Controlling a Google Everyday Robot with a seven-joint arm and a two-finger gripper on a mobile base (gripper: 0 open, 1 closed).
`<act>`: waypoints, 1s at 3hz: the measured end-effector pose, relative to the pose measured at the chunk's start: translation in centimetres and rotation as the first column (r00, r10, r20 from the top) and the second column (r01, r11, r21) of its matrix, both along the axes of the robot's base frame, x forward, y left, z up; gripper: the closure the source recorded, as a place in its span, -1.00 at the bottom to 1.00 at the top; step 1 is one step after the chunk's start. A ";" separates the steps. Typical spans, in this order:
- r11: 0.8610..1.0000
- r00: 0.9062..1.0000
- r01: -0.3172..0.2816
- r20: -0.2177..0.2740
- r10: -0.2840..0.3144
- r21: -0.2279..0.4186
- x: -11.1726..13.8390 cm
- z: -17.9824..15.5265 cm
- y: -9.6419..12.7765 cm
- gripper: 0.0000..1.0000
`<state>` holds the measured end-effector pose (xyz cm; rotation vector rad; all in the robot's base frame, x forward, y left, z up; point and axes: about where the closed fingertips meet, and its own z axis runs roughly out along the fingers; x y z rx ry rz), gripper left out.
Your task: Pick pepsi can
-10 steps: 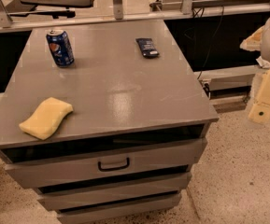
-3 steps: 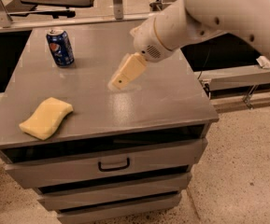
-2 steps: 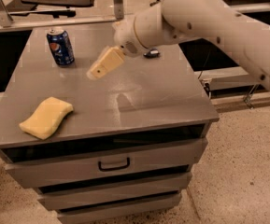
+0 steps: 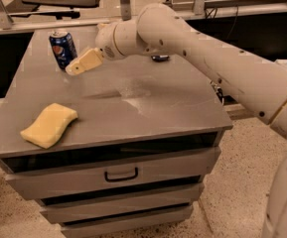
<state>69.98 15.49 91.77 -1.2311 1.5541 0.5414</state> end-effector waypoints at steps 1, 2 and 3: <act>0.997 1.000 -0.020 -0.006 0.020 0.079 2.4 -0.7 3.3 -1.00; 0.991 0.999 -0.048 -0.007 0.050 0.126 4.3 -1.3 6.3 -1.00; 0.982 0.995 -0.096 -0.021 0.101 0.160 5.0 -1.9 8.9 -0.71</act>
Offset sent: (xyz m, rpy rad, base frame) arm 0.0670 0.0965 -0.0193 0.1835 0.0092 0.0798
